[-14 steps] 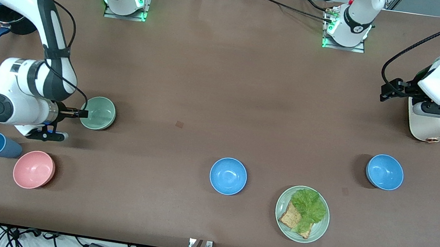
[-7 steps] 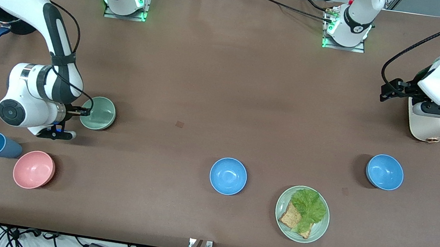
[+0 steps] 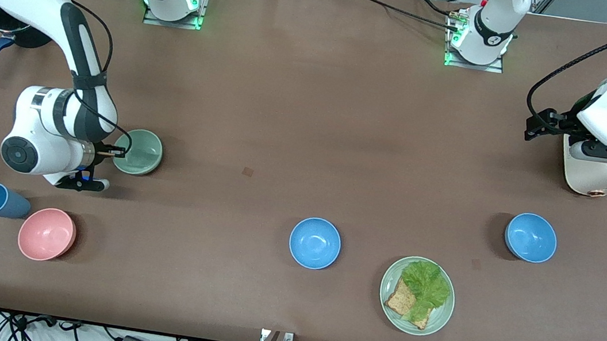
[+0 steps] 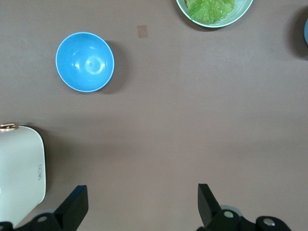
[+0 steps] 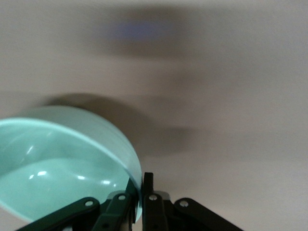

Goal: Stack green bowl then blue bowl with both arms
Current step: 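Grasp the rim of the pale green bowl with the right gripper, then slide the green bowl with the right gripper toward the table middle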

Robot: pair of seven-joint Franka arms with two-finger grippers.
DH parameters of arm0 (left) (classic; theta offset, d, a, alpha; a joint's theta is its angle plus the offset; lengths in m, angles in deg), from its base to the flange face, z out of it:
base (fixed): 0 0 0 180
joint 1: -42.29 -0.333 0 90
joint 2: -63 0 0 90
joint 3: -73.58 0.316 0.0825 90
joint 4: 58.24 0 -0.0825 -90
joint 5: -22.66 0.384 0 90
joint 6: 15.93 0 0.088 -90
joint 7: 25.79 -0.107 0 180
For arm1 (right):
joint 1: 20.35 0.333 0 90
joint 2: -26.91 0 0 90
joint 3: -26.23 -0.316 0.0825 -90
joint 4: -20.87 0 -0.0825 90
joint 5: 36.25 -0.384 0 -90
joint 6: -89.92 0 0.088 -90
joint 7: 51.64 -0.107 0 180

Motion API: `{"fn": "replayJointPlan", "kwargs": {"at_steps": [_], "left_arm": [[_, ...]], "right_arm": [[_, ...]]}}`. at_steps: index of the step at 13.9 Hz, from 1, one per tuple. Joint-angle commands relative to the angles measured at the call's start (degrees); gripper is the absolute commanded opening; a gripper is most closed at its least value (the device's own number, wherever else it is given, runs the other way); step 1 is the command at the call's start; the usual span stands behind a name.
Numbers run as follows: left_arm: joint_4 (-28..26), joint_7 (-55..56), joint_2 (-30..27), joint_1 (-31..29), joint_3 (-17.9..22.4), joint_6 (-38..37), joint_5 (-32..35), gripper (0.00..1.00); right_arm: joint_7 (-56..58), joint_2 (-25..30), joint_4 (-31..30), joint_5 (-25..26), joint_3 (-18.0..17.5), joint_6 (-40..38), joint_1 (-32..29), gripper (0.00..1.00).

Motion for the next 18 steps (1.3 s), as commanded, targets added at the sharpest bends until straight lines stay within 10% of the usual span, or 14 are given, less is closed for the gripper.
{"fn": "replayJointPlan", "kwargs": {"at_steps": [1,6,12,18], "left_arm": [[1.36,-1.26,0.48,-0.09,0.22,-1.04,-0.6,1.0],[1.53,-1.26,0.57,-0.09,0.12,-2.01,-0.6,1.0],[2.24,-1.26,1.27,-0.09,0.22,-2.19,-0.6,1.0],[2.24,-1.26,1.27,-0.09,0.3,-2.19,-0.69,1.0]], "right_arm": [[-0.05,1.72,2.99,-1.05,-4.49,-2.05,0.82,0.0],[-4.79,0.58,7.58,-1.83,-13.64,-4.17,7.22,0.0],[-27.79,-5.04,10.83,-5.09,-13.73,1.7,22.69,0.0],[-31.87,-8.47,10.49,-8.78,-13.74,6.47,25.78,0.0]]}}
